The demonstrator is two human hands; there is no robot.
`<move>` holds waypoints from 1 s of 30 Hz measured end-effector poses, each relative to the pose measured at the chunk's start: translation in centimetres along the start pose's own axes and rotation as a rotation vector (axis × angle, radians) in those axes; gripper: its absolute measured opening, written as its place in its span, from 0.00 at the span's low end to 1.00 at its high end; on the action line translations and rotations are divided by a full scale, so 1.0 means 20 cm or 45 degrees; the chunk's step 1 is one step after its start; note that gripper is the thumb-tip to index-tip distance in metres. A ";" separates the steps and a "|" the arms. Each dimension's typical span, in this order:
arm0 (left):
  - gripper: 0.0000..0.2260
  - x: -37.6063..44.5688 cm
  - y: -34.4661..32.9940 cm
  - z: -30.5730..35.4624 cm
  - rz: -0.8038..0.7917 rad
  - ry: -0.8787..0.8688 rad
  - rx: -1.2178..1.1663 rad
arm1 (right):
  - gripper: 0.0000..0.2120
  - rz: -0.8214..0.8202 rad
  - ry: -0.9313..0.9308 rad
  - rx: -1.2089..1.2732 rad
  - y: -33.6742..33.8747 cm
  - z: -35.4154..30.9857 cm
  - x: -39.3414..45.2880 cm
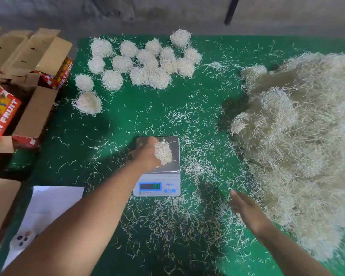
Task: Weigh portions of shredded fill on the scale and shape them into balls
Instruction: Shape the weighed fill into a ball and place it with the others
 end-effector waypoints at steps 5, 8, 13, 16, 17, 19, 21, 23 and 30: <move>0.41 -0.01 0.02 0.00 0.040 -0.142 0.177 | 0.36 -0.043 0.007 -0.009 -0.02 0.00 -0.01; 0.43 -0.04 0.07 -0.07 0.120 -0.117 0.110 | 0.31 -0.058 0.002 -0.006 -0.05 -0.02 -0.01; 0.25 -0.24 0.21 -0.19 0.485 -0.161 -0.169 | 0.26 -0.089 0.043 -0.107 -0.09 -0.09 -0.01; 0.13 -0.39 0.25 -0.25 0.650 -0.140 -0.192 | 0.29 -0.124 0.085 -0.145 -0.11 -0.12 -0.02; 0.12 -0.43 0.25 -0.26 0.660 -0.134 -0.180 | 0.29 -0.130 0.101 -0.157 -0.11 -0.13 -0.02; 0.11 -0.50 0.23 -0.27 0.653 -0.137 -0.174 | 0.29 -0.138 0.122 -0.161 -0.11 -0.13 -0.03; 0.10 -0.57 0.20 -0.27 0.653 -0.138 -0.163 | 0.29 -0.142 0.136 -0.154 -0.10 -0.12 -0.05; 0.10 -0.63 0.17 -0.27 0.656 -0.130 -0.149 | 0.30 -0.149 0.167 -0.159 -0.09 -0.11 -0.07; 0.10 -0.81 0.05 -0.28 0.663 -0.124 -0.132 | 0.27 -0.160 0.217 -0.151 -0.02 -0.01 -0.13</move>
Point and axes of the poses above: each hand's wrist, its own x-axis towards the middle knuckle, its own y-axis out of the back of the hand, z = x × y, the point moved 9 cm from there along x, towards the middle knuckle, and after that the axes turned 8 degrees about x, right-handed, at the moved point
